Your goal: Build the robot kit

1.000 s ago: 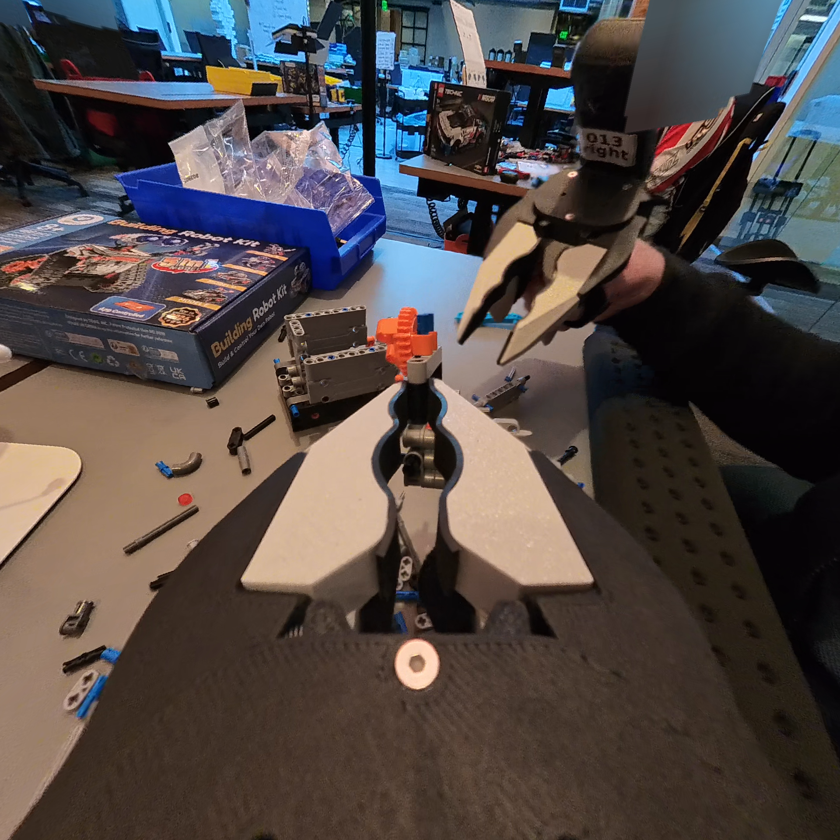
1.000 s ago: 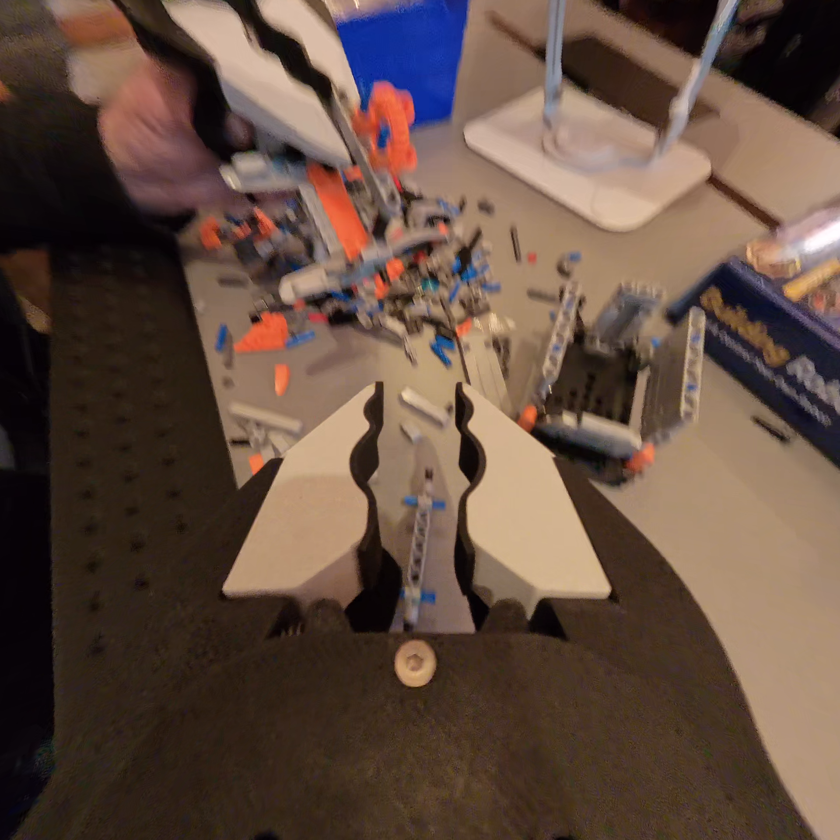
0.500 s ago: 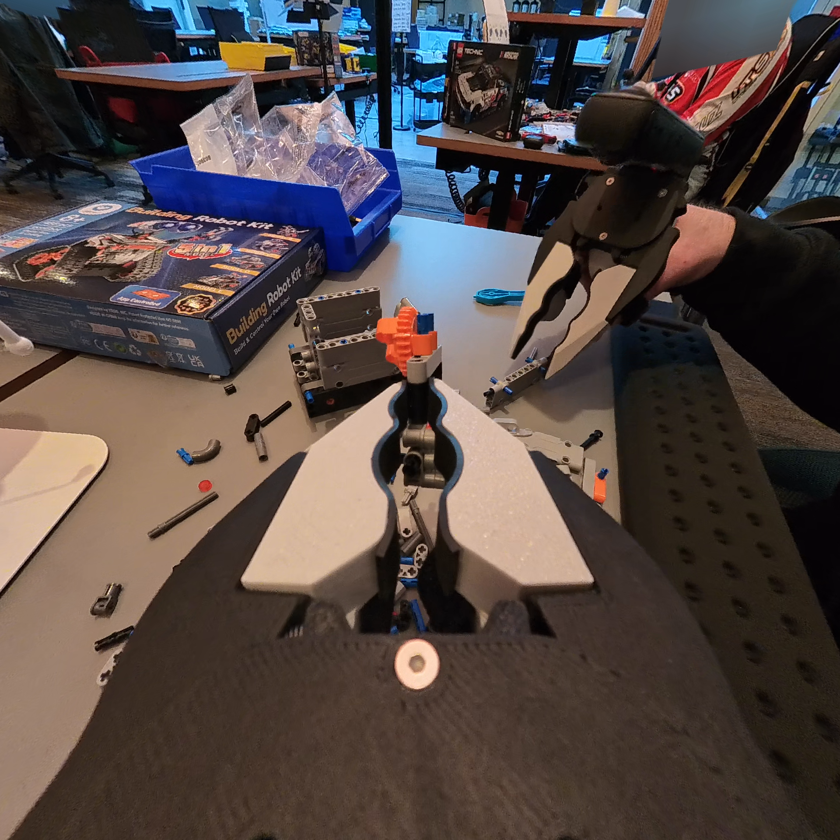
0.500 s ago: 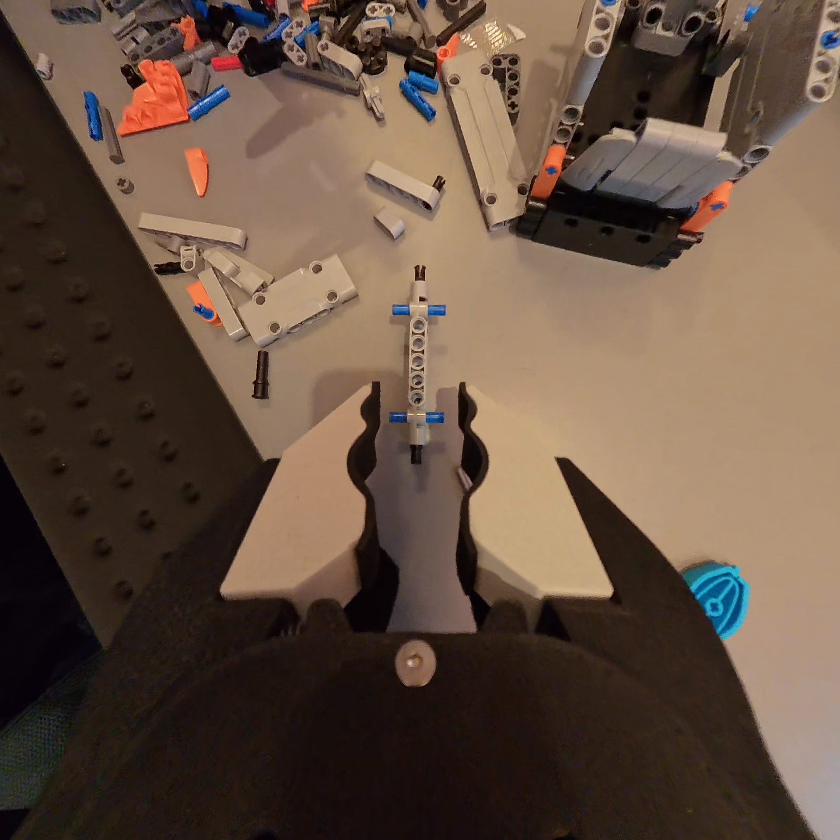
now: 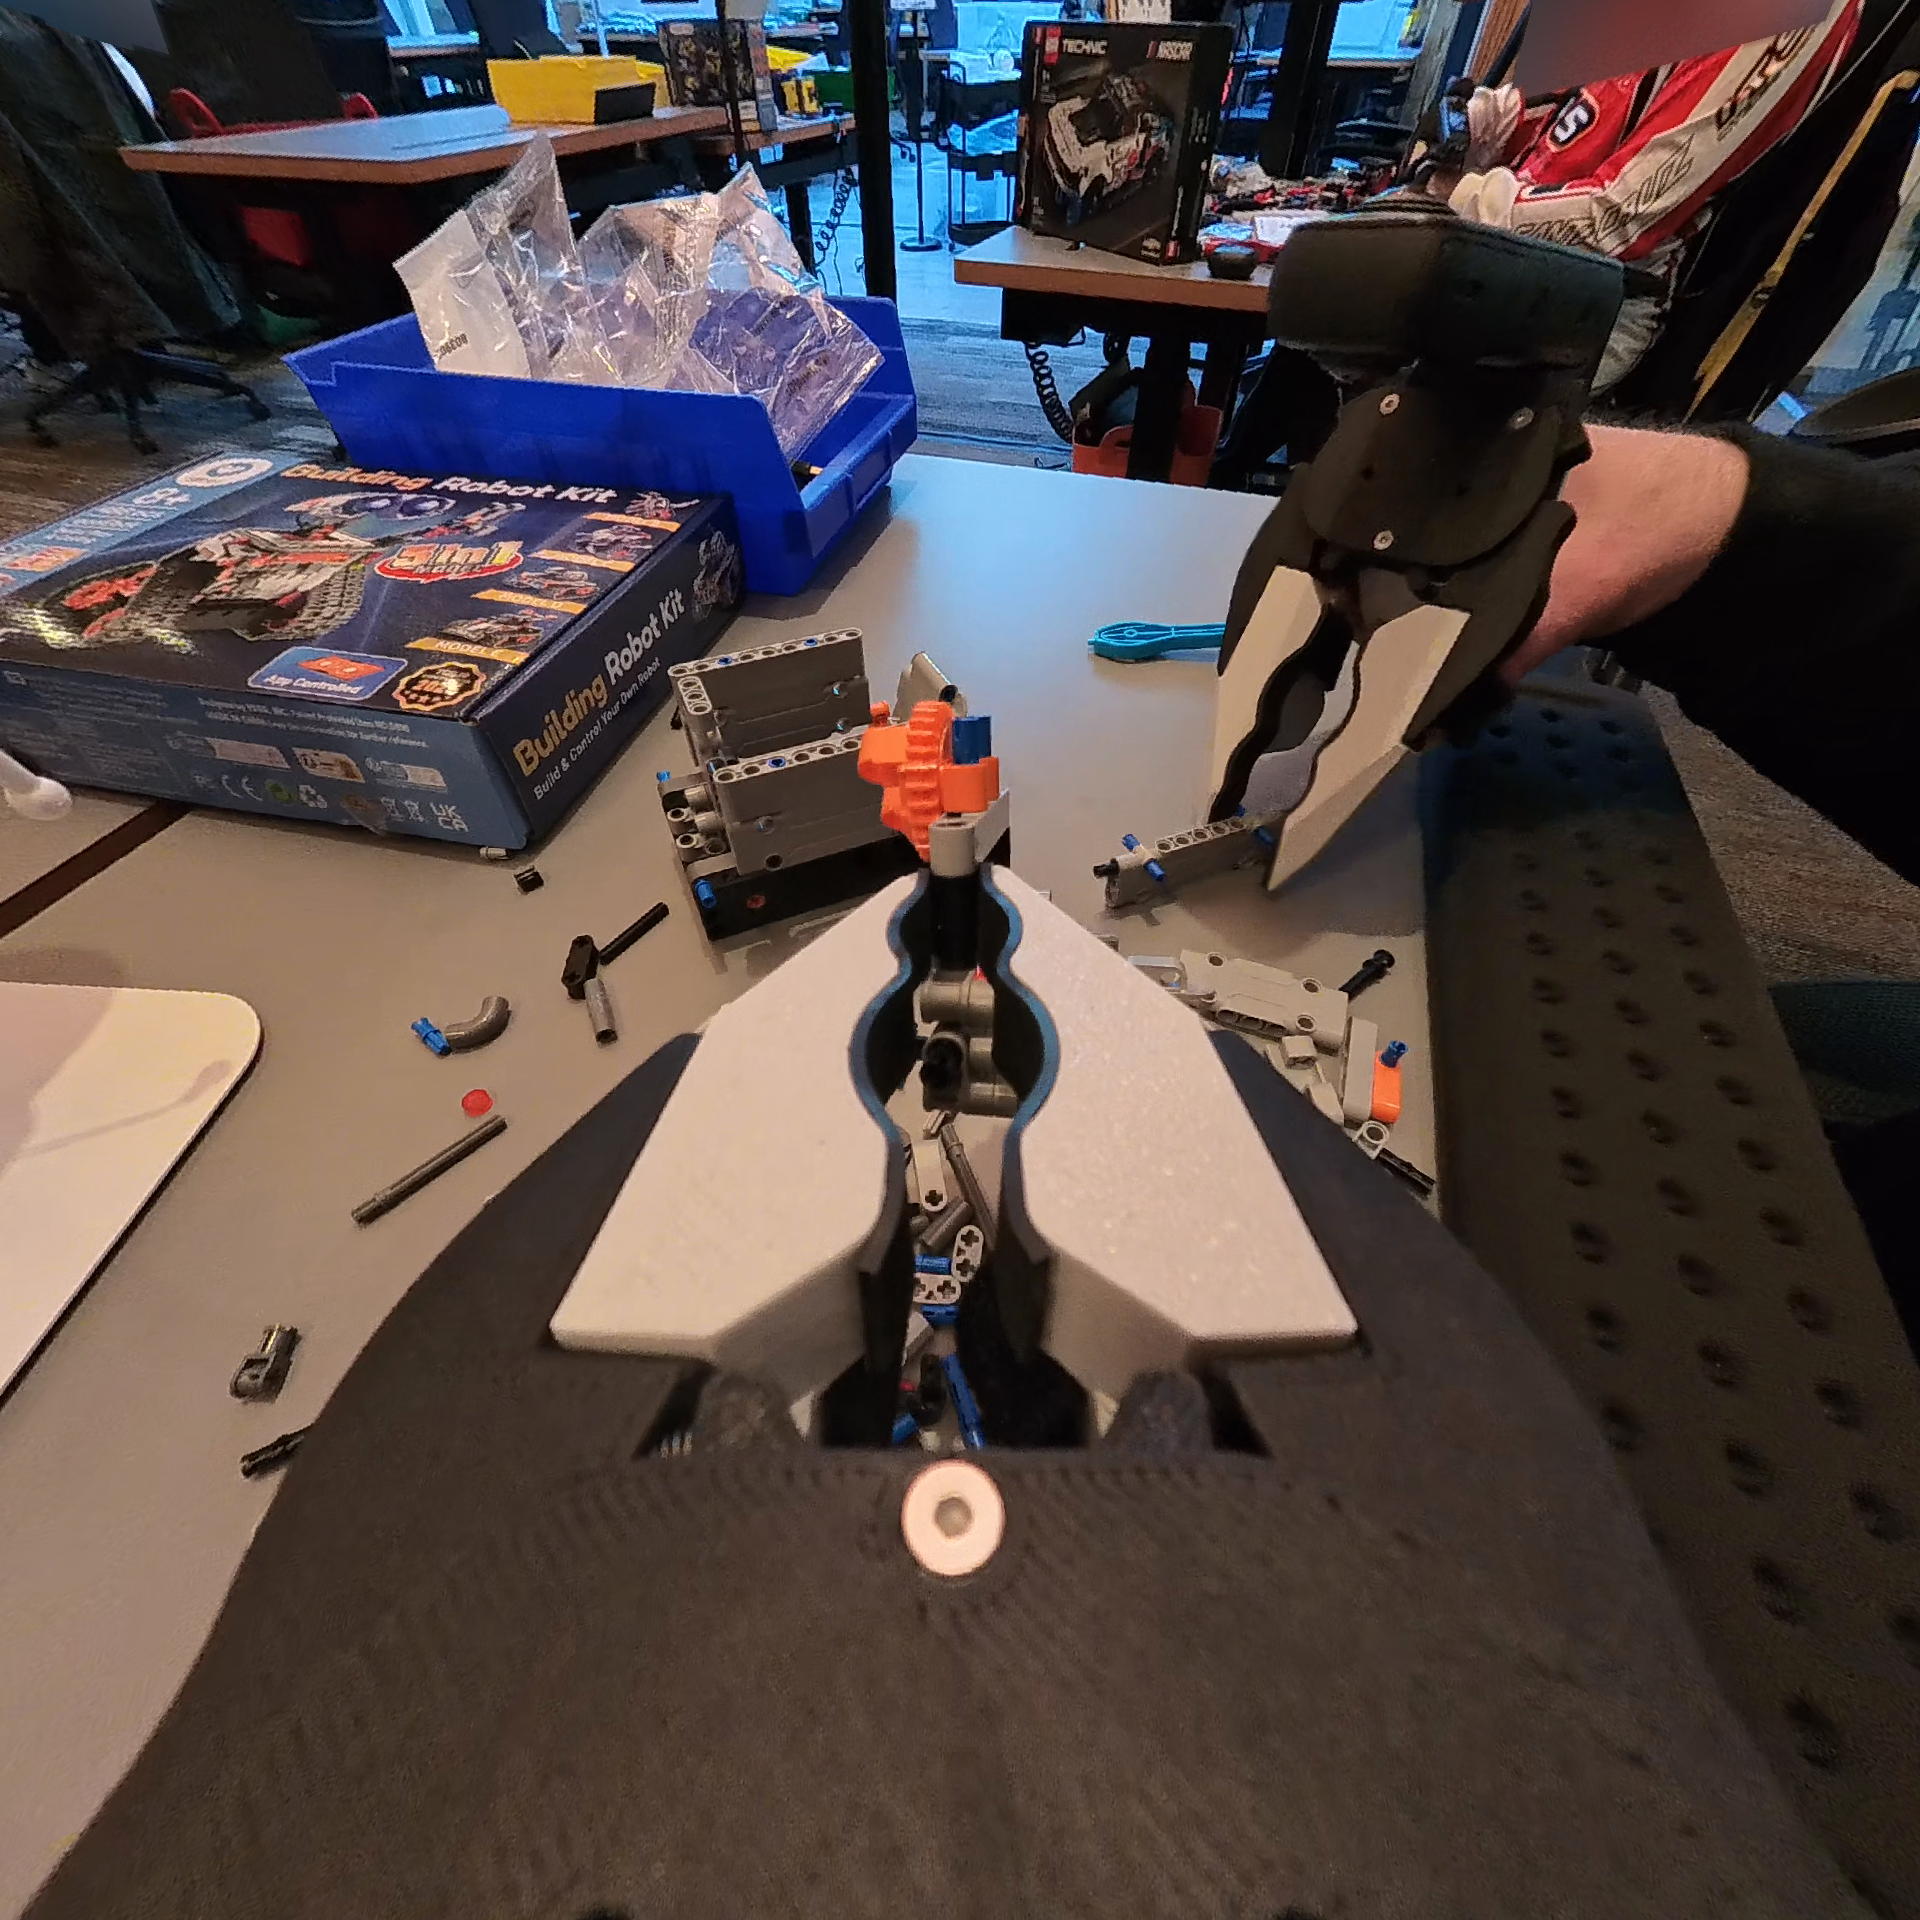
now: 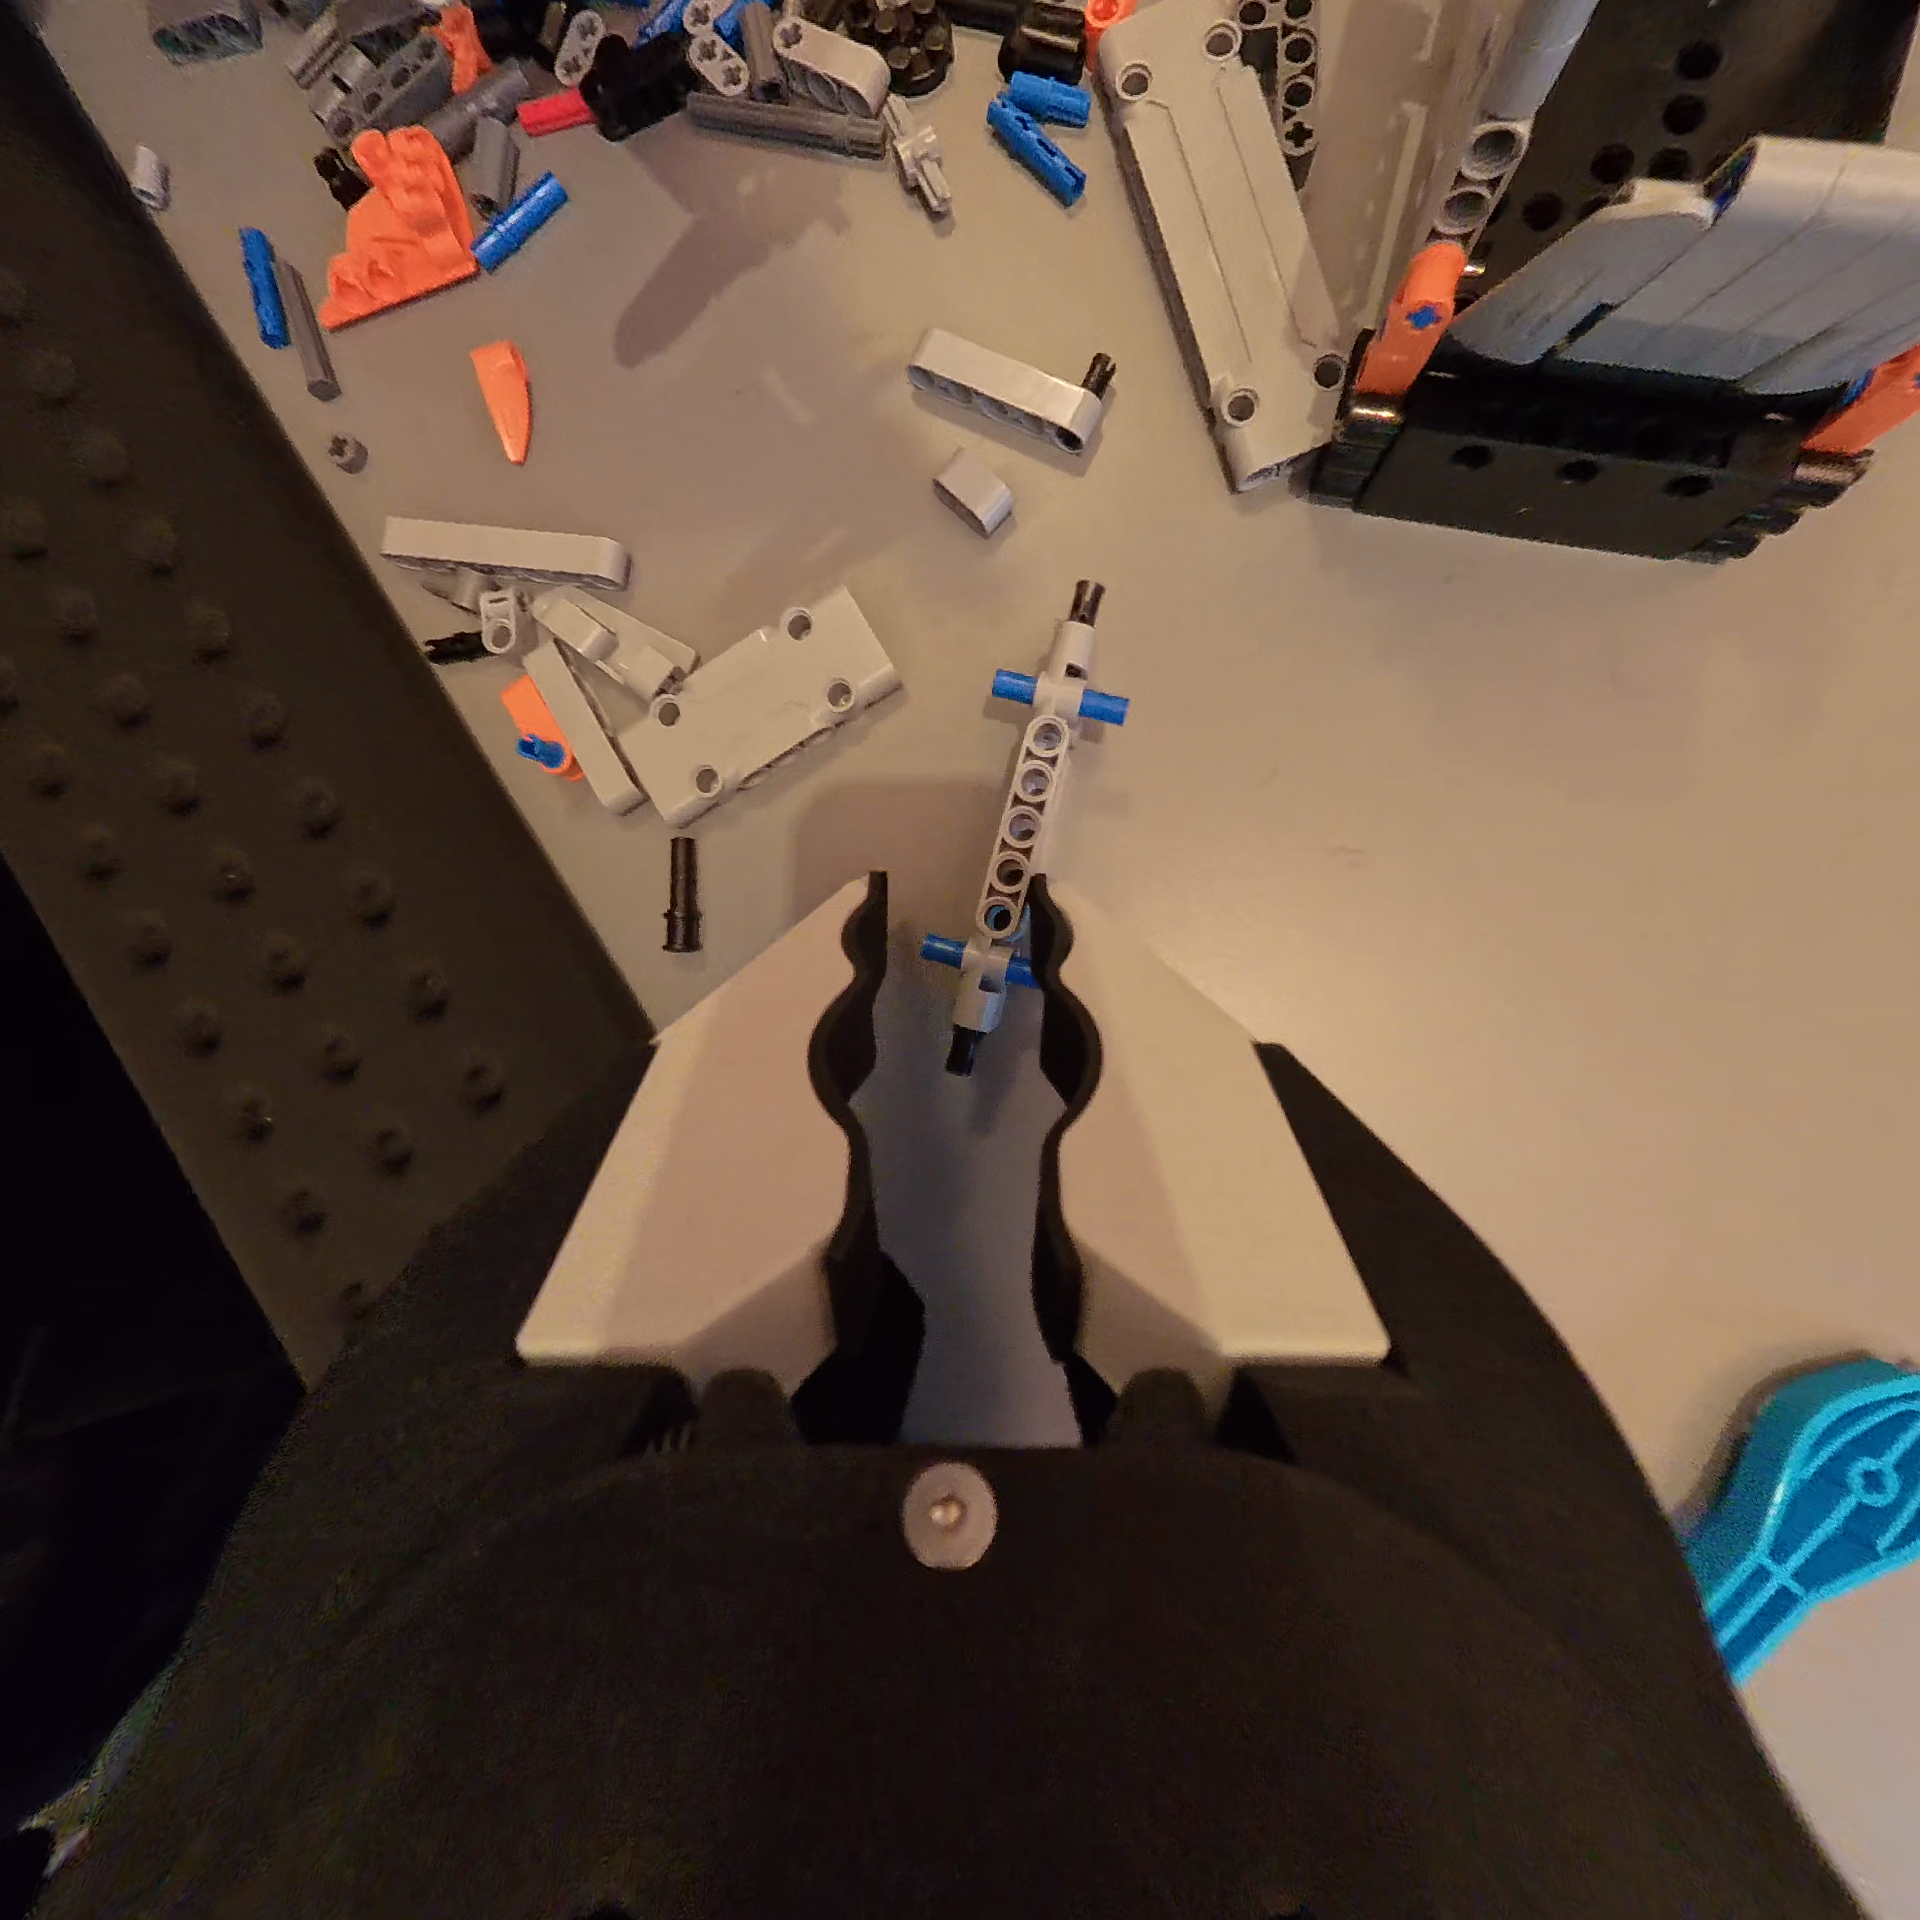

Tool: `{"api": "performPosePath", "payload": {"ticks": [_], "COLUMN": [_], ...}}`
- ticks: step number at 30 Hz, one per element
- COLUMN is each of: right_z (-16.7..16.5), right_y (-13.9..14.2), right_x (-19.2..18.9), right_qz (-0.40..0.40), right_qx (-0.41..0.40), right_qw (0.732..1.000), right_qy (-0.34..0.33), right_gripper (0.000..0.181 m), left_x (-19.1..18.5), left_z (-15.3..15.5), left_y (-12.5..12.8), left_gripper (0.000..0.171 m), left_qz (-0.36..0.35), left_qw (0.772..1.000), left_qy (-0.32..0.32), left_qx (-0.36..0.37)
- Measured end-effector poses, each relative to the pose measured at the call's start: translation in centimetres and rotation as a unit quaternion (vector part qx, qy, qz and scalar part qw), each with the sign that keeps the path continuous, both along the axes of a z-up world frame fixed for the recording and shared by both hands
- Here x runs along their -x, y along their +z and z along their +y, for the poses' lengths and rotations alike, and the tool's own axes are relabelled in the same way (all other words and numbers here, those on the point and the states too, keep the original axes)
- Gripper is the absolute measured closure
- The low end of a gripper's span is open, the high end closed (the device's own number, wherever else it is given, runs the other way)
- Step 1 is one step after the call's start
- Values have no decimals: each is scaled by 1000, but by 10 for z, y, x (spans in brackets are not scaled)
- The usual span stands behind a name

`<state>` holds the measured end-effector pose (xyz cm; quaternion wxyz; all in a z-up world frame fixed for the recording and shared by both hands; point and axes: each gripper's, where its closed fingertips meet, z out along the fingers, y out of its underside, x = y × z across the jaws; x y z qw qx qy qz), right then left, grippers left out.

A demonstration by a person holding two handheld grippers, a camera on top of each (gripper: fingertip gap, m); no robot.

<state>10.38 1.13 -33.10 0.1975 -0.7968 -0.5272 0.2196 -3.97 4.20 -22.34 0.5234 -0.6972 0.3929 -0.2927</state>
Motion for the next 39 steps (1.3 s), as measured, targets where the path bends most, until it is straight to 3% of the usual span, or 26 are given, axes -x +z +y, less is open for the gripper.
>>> {"api": "performPosePath", "payload": {"ticks": [16,27,33,39], "right_z": [-8,-16,-1,5], "right_y": [25,8,-1,1], "right_x": [-12,20,19,13], "right_qz": [21,-13,-53,-34], "right_qx": [-2,-22,-48,-29], "right_qw": [1000,1000,997,998], "right_qy": [-5,-1,-28,-43], "right_gripper": [144,142,158,164], "left_x": [1,-1,0,-1], "left_z": [0,0,-1,-2], "left_y": [2,-1,0,0], "left_gripper": [167,167,167,167], "left_qz": [-1,4,2,3], "left_qw": [1000,1000,1000,1000], "left_qy": [2,1,2,-1], "left_qx": [-2,0,-2,-3]}}
